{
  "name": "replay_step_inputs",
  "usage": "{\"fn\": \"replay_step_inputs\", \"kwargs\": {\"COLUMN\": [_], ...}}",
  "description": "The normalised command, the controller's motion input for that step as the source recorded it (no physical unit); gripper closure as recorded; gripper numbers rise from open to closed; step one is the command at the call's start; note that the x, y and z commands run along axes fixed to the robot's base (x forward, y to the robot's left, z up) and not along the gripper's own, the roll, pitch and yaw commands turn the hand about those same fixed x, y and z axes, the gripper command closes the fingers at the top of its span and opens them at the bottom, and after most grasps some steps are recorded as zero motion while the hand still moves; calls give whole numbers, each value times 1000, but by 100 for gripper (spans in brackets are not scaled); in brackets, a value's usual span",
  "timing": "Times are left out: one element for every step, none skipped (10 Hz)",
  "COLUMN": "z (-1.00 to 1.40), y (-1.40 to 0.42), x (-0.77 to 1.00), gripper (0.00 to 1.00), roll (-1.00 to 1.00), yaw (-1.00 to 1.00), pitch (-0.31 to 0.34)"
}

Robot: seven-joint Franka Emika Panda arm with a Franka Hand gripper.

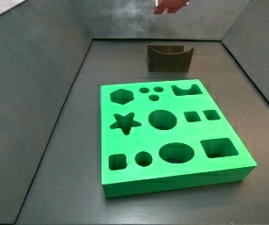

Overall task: Pick up the double-square object. Move up. Place the double-square object on the fixture. Regrasp the double-square object. Move to above the board. Insert the double-square object.
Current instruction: Place the double-square object on the fixture.

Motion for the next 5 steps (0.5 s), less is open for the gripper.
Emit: {"fn": "replay_step_inputs", "kwargs": {"z": [-12,-12,-4,-7,-1000], "y": [47,49,48,35,130], "x": [167,86,42,45,126], "gripper": [100,100,100,100,100], "roll": [-846,-681,-511,-282,-1000], "yaw": [-91,-112,-126,-127,-109], "pitch": [168,146,105,62,201]}}
